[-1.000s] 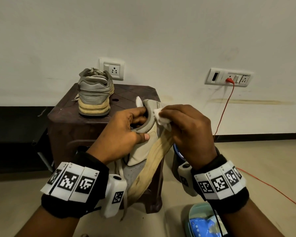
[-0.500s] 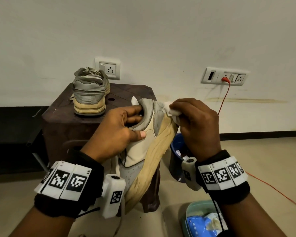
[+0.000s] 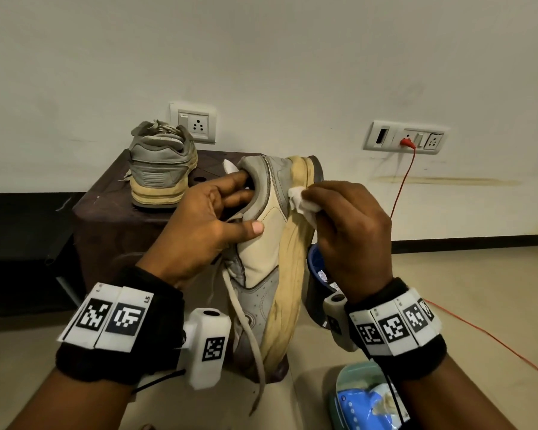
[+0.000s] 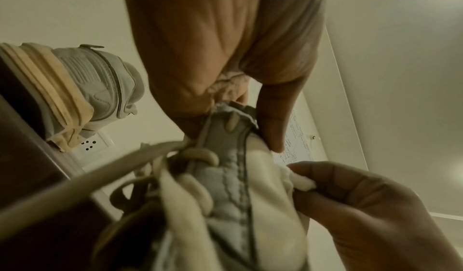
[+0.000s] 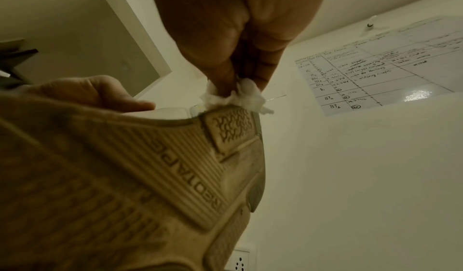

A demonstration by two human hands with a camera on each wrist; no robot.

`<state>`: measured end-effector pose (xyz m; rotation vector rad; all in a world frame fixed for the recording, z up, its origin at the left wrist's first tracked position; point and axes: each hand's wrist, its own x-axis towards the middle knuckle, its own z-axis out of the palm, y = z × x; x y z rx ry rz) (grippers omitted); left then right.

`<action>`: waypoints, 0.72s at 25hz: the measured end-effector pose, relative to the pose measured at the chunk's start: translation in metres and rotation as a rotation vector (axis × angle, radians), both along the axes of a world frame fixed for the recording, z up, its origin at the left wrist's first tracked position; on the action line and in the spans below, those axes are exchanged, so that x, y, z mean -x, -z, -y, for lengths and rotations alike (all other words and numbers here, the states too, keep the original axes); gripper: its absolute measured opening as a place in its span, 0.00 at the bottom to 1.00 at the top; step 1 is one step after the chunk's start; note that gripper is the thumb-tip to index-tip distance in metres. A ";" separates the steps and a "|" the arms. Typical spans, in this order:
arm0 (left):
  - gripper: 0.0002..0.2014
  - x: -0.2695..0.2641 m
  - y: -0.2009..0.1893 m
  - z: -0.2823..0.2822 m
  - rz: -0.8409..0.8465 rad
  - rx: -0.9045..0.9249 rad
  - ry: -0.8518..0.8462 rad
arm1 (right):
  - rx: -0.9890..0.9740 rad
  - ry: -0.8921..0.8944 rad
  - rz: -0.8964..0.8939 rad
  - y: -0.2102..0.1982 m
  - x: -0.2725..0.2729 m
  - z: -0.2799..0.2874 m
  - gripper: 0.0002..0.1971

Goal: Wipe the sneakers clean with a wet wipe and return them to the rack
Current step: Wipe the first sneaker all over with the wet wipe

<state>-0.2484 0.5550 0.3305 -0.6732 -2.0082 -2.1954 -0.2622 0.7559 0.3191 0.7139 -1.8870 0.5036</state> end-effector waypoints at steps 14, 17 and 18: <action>0.32 0.006 0.005 0.006 0.038 -0.098 -0.029 | -0.217 -0.114 0.138 0.018 -0.003 0.003 0.10; 0.40 0.005 0.008 0.004 0.079 -0.076 0.111 | -0.026 0.009 0.067 0.007 0.000 -0.002 0.08; 0.42 0.005 0.008 0.002 0.083 -0.066 0.133 | 0.013 0.037 0.064 0.005 0.001 -0.003 0.08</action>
